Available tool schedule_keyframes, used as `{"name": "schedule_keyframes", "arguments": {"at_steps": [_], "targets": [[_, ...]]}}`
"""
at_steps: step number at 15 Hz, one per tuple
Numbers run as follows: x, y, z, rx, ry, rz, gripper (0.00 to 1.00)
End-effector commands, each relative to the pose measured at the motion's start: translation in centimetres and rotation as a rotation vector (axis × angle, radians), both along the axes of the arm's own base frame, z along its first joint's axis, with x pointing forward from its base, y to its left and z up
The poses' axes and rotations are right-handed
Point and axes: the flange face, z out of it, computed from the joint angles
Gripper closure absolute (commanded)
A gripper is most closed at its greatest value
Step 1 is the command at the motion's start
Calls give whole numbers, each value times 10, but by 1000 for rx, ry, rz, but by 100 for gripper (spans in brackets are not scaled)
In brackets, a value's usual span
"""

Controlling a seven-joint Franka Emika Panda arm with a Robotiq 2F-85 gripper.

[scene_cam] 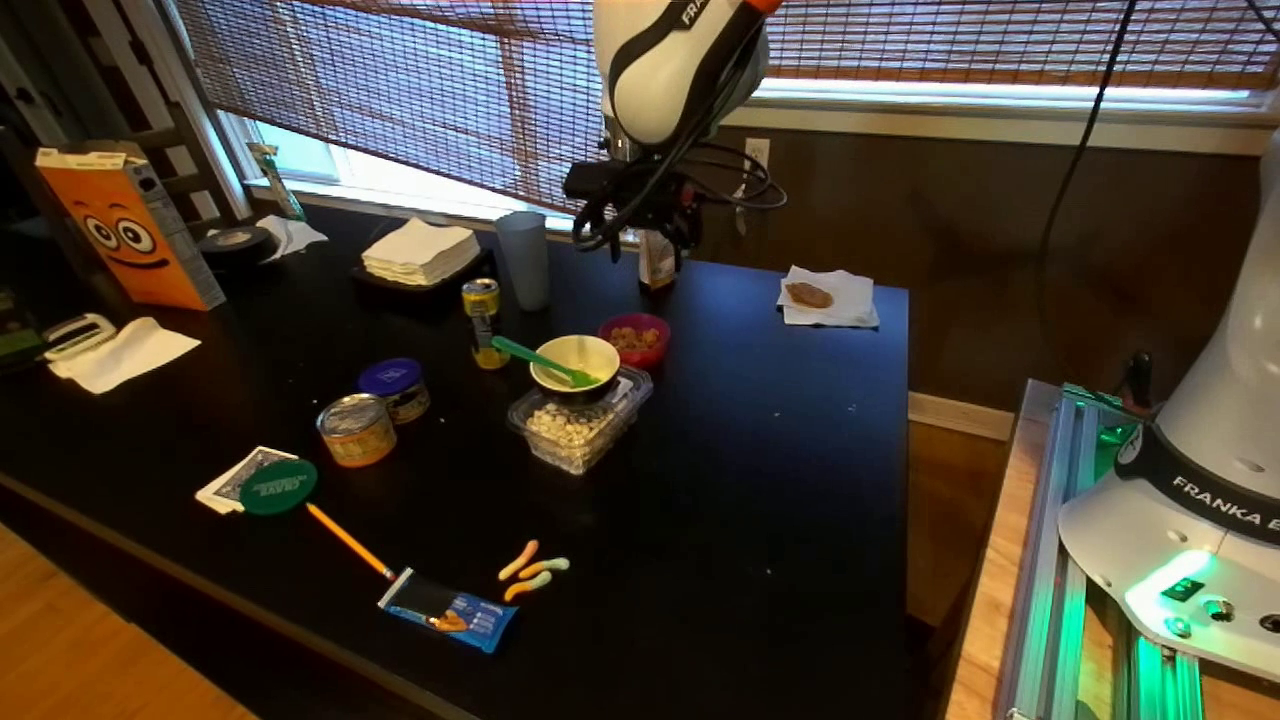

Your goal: Put the red bowl on the right side of the clear object

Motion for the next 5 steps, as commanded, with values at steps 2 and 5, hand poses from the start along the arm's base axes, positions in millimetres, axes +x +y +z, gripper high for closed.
{"name": "schedule_keyframes", "arguments": {"at_steps": [2, 5], "targets": [[-4, 17, 24, -18, 17, 54, 0], [-9, 32, 41, -20, 30, 87, 0]]}}
